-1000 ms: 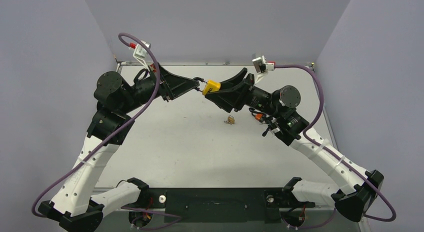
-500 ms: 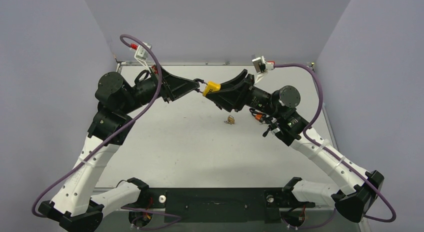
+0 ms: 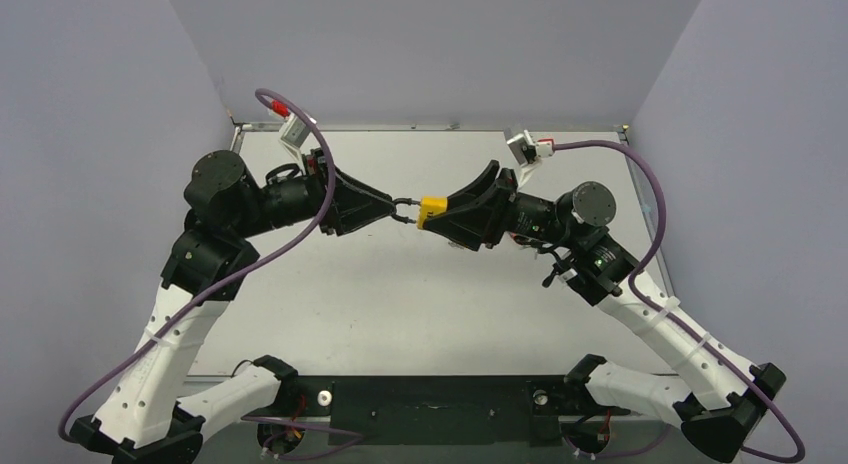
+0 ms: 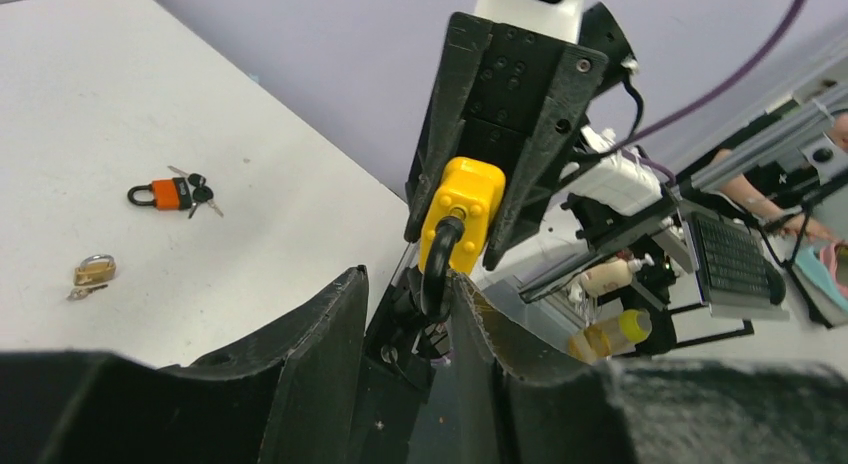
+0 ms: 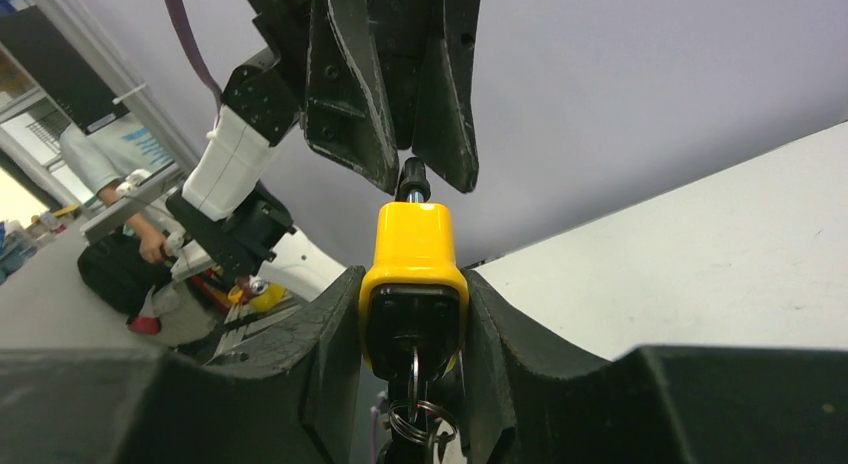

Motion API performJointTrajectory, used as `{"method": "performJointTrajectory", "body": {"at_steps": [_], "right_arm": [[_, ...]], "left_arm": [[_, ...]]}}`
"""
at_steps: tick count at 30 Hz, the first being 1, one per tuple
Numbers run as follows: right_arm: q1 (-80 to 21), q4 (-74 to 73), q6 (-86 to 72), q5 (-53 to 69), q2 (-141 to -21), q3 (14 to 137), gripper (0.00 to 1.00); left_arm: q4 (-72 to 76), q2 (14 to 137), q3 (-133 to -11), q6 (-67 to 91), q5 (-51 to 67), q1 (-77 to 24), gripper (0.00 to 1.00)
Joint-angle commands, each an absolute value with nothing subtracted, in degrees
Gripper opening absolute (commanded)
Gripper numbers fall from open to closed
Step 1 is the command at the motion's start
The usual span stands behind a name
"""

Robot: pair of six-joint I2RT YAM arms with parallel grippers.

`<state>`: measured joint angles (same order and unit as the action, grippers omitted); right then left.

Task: Lock with the key
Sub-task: Lock the lock.

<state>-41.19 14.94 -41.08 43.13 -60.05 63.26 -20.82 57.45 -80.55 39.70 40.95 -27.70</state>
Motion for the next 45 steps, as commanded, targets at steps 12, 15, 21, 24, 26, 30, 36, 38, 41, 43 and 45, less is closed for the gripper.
{"method": "performJointTrajectory", "body": {"at_steps": [12,15,21,24,26,30,36,38,41,43,45], "right_arm": [[-41.9,11.8,-38.4,50.8,-56.5,64.8,0.0],[-42.3,9.8,-37.2,50.9,-56.8,65.8,0.0],[-42.3,4.8,-34.1,49.5,-56.0,66.7,0.0],[-41.9,3.0,-33.3,49.1,-55.1,66.7,0.0],[-41.8,2.6,-33.2,49.1,-54.6,66.7,0.0],[-41.8,2.5,-33.3,48.8,-54.4,67.0,0.0],[-41.9,5.4,-35.4,48.8,-54.4,67.3,0.0],[-41.9,5.8,-35.8,48.8,-54.9,67.4,0.0],[-42.0,6.4,-36.1,48.5,-55.3,67.5,0.0],[-42.2,7.0,-36.4,48.6,-55.6,67.7,0.0],[-42.5,7.2,-36.4,48.5,-56.0,67.7,0.0]], "left_arm": [[-10.2,54.1,-76.2,40.7,60.2,-27.4,0.35],[-10.7,54.8,-76.1,40.4,60.0,-27.4,0.35],[-15.9,55.8,-78.1,36.5,58.7,-27.3,0.34],[-20.8,56.1,-80.1,32.8,57.1,-27.0,0.34],[-24.3,56.6,-81.3,30.4,56.0,-26.9,0.34],[-28.3,57.2,-82.3,27.3,54.7,-26.9,0.34],[-29.8,57.0,-81.2,26.1,53.7,-27.1,0.34],[-25.7,56.3,-79.4,28.6,55.5,-27.1,0.34],[-21.2,55.7,-77.5,30.7,56.8,-27.2,0.34],[-20.5,56.0,-77.1,31.2,56.9,-27.2,0.34],[-20.1,56.2,-76.7,31.5,56.9,-27.2,0.34]]}}
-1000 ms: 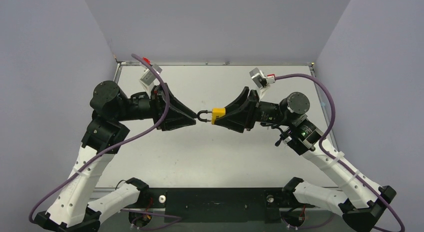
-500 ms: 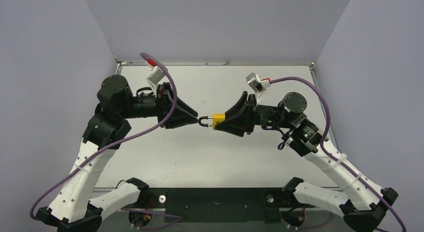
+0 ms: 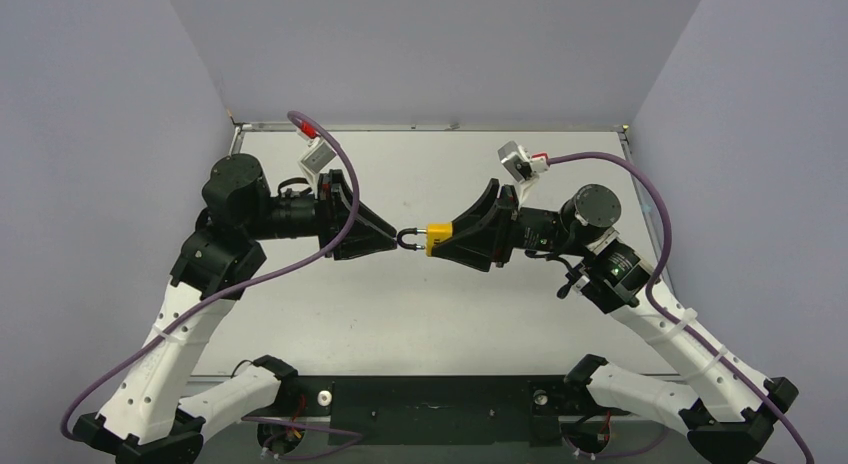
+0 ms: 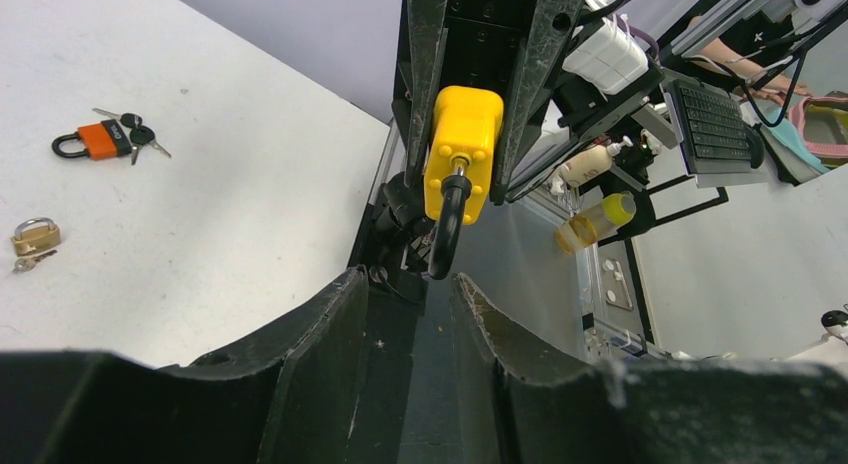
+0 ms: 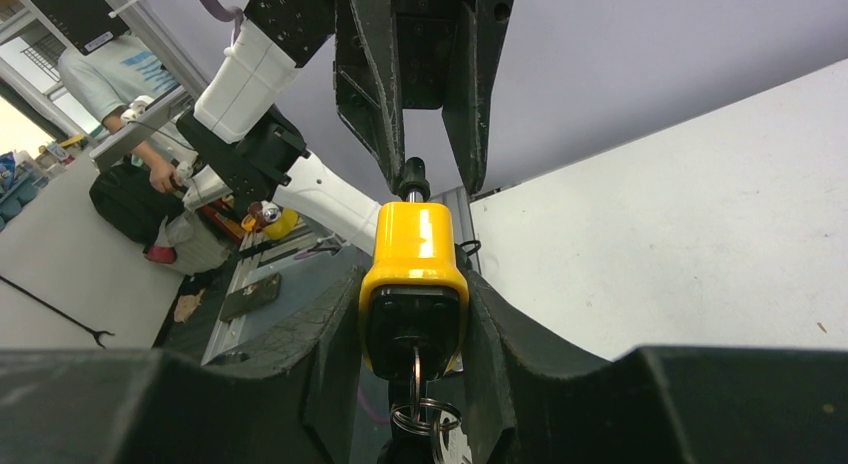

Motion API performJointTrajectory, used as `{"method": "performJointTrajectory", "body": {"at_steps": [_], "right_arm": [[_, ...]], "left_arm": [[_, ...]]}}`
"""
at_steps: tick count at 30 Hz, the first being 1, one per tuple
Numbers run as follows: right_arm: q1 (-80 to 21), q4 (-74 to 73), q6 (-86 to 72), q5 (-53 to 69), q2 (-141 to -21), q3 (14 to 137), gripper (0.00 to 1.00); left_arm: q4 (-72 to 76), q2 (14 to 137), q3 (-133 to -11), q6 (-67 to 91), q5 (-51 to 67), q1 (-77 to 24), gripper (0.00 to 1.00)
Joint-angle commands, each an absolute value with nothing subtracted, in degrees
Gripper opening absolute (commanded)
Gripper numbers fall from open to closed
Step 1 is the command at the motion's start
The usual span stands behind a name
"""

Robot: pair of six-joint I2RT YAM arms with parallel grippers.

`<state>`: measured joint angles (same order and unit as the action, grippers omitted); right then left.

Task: Lock with the key
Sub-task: Lock the lock.

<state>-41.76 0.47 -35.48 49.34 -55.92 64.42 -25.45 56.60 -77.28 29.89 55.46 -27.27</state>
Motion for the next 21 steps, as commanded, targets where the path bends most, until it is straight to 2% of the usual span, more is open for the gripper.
{"method": "performJointTrajectory", "body": {"at_steps": [1,8,16,21], "right_arm": [[-42.7,7.2,-36.4,48.3,-56.2,67.7,0.0],[-43.1,7.2,-36.3,47.7,-56.7,67.8,0.0],[-43.1,6.5,-35.6,47.0,-56.5,67.6,0.0],[-43.5,6.4,-35.4,46.4,-56.8,67.6,0.0]], "left_arm": [[-19.2,56.2,-76.4,31.9,57.0,-27.2,0.34],[-14.0,56.0,-74.8,35.4,58.0,-27.4,0.32],[-13.0,56.1,-74.1,36.5,58.3,-27.7,0.08],[-12.9,56.3,-73.8,36.6,57.9,-28.2,0.01]]}}
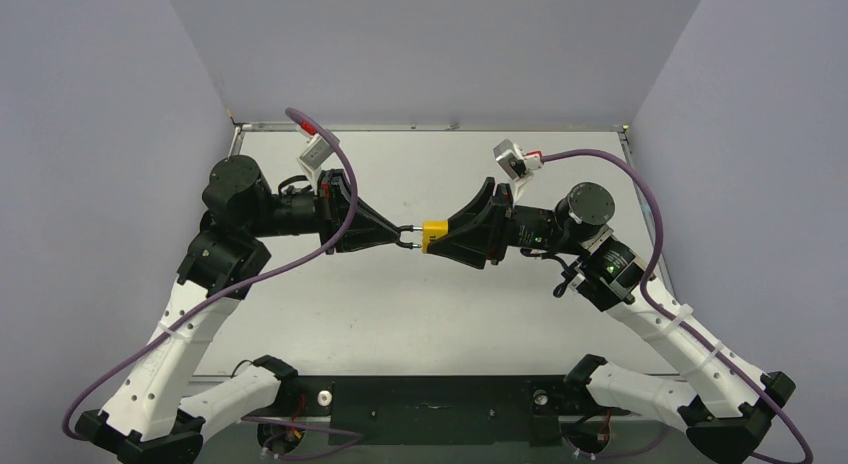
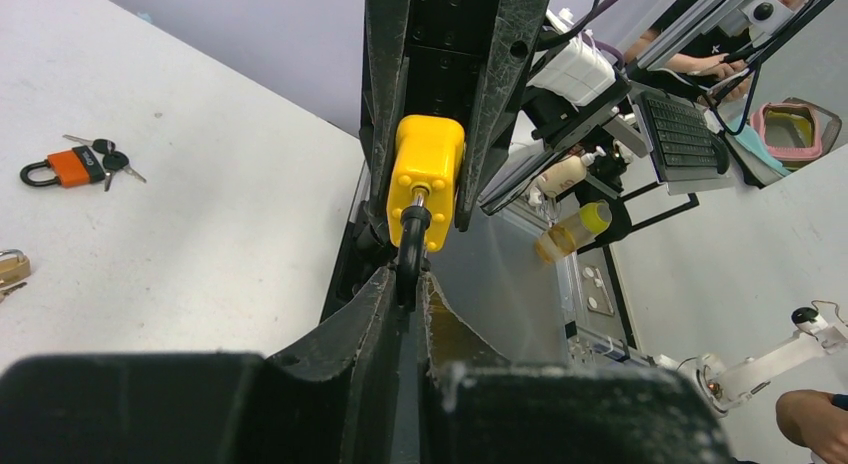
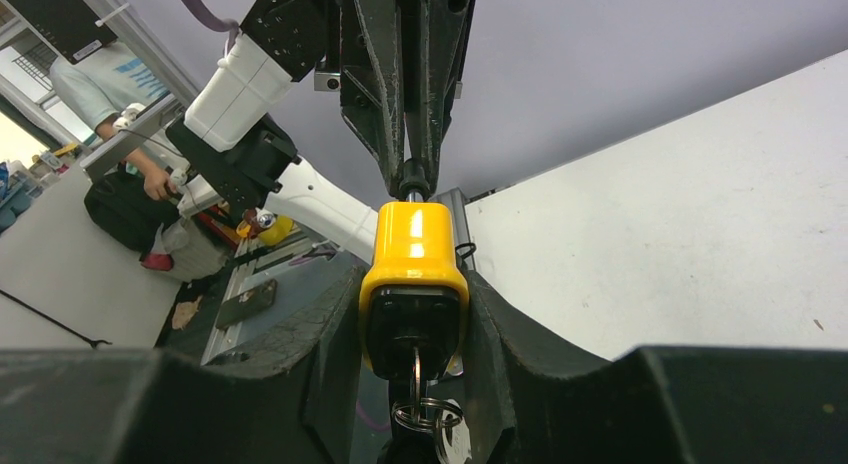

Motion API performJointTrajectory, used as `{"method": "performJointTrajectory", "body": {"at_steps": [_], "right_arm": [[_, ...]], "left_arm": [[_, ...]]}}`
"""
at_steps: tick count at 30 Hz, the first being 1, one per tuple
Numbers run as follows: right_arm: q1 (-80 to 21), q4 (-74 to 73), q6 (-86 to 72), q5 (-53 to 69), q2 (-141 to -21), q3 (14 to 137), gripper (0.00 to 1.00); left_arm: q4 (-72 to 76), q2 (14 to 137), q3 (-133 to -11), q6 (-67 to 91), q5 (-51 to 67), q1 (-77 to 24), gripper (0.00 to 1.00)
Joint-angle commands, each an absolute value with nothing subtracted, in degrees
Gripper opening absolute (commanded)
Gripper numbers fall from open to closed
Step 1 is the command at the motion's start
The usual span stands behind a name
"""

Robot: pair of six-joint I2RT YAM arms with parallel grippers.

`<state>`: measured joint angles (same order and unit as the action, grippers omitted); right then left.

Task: Lock with the key
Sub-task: Lock the lock.

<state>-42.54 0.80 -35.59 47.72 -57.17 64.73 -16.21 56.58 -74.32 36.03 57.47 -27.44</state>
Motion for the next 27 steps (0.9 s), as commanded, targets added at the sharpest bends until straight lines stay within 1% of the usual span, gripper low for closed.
{"method": "performJointTrajectory", "body": {"at_steps": [1,13,19,27], "right_arm": [[-43.6,6.3,-35.3,46.1,-56.8,67.7,0.0],[-46.5,6.1,-35.7,43.5,-59.0,68.1,0.0],[-48.7,5.2,-35.3,41.6,-60.3,67.8,0.0],[-51.4,0.4,-32.0,37.8,-62.0,67.1,0.0]], "left_arm": [[-12.8,56.3,-73.6,36.7,57.7,-28.3,0.0],[-11.1,56.7,-72.7,36.0,51.7,-31.9,0.0],[-8.6,57.1,-72.7,38.1,48.8,-32.4,0.0],[-7.4,57.7,-74.7,40.4,44.1,-32.4,0.0]]}}
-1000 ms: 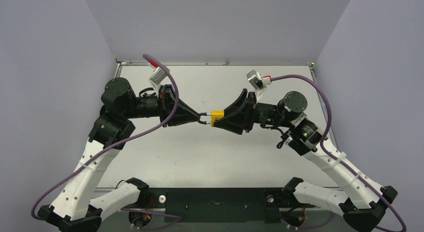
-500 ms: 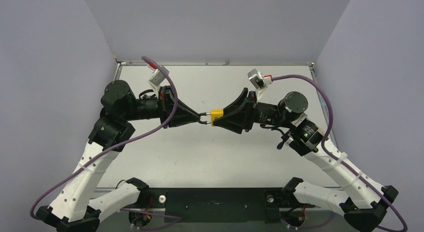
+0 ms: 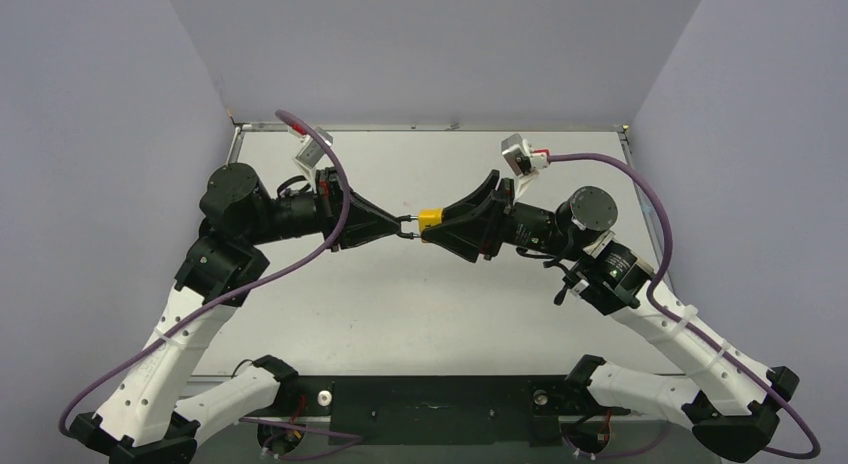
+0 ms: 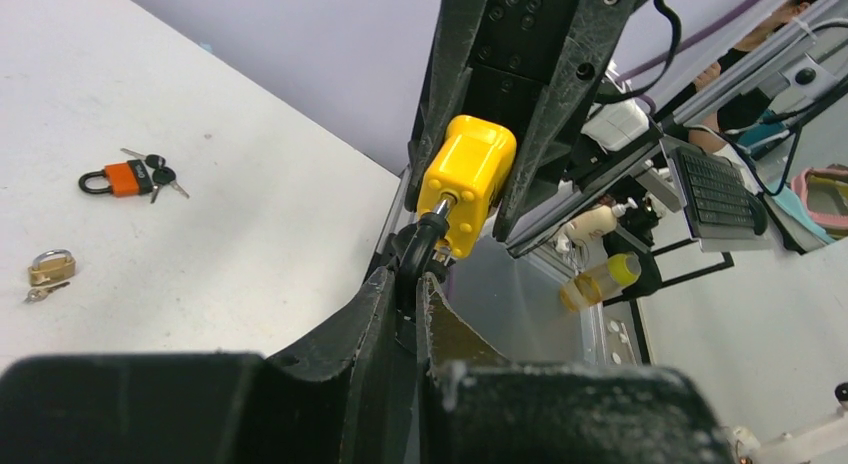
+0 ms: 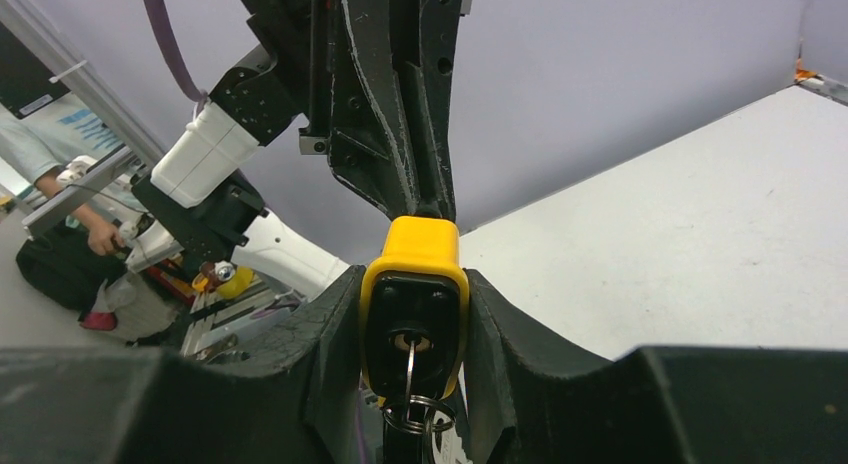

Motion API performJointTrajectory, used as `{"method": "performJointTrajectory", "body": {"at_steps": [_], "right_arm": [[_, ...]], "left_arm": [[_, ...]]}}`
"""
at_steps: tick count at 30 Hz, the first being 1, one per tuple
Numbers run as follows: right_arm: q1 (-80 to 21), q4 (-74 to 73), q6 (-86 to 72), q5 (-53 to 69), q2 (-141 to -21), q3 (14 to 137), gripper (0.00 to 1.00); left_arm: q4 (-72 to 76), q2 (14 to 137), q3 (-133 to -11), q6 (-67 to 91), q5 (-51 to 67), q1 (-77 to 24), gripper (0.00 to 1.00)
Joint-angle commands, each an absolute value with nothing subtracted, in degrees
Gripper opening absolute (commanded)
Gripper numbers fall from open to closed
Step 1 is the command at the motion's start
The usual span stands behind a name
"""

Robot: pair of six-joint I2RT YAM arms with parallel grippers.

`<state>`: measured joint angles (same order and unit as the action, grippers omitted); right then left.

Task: Lock with the key
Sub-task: Lock the lock.

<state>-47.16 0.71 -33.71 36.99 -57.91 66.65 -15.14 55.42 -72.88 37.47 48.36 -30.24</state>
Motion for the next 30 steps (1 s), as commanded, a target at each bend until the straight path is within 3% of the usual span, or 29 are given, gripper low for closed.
{"method": "performJointTrajectory", "body": {"at_steps": [1,14,19,30], "right_arm": [[-51.6,0.3,-31.5,37.1,-62.2,66.9,0.0],[-51.9,0.6,-34.3,30.0,-63.3,66.4,0.0],[-50.8,10.5,-42.7,32.1,-64.6,65.7,0.0],[-48.3,12.2,-45.4,34.0,-62.9,66.1,0.0]], "left_arm": [[-6.5,57.7,-74.8,41.2,43.7,-32.4,0.0],[-1.5,56.3,-72.8,42.8,45.9,-34.0,0.0],[-6.8,54.4,-72.4,37.4,42.4,-35.6,0.0],[-14.6,50.5,-74.6,30.6,38.2,-35.5,0.0]]}}
